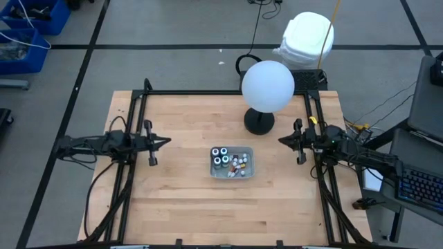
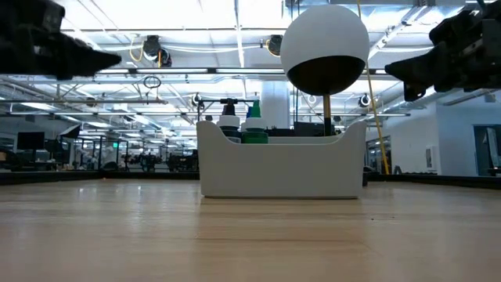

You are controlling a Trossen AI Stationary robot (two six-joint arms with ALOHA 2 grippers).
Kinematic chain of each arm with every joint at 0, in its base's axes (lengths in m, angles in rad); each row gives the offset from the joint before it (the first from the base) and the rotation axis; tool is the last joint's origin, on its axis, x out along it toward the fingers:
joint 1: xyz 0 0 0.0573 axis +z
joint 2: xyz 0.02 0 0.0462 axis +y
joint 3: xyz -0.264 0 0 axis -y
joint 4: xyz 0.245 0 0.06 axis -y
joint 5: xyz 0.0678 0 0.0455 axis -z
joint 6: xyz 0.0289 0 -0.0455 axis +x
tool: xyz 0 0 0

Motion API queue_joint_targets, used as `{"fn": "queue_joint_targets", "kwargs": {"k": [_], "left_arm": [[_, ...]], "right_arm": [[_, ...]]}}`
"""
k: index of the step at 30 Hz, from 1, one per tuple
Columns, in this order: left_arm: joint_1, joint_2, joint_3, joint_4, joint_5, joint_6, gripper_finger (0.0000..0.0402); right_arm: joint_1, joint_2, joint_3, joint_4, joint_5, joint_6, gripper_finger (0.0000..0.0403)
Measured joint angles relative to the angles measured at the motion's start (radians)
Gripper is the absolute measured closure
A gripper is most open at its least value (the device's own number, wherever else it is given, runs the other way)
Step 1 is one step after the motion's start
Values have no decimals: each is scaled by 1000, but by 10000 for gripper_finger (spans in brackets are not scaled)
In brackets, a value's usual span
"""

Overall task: Pick & Place food coloring
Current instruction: Return to Home Position

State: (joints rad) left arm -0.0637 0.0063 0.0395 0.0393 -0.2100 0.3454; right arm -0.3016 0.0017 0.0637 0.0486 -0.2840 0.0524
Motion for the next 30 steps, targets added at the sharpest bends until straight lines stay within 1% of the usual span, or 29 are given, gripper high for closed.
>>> {"fn": "queue_joint_targets", "kwargs": {"k": [5,8,15,18,24,30], "left_arm": [[31,0,2,-74,4,-40,401],[54,11,2,-78,39,-52,401],[102,18,0,-79,85,-101,401],[114,38,-2,-76,106,-93,396],[117,100,-3,-77,102,-113,388],[117,136,-6,-57,105,-122,397]], "right_arm": [[2,0,-6,-16,-5,-8,403],[2,2,-47,-1,-2,-6,403],[2,44,-47,11,-1,-37,403],[2,54,-47,13,-2,-22,403],[2,60,-48,14,-5,36,403],[2,60,-49,17,-5,40,403]]}}
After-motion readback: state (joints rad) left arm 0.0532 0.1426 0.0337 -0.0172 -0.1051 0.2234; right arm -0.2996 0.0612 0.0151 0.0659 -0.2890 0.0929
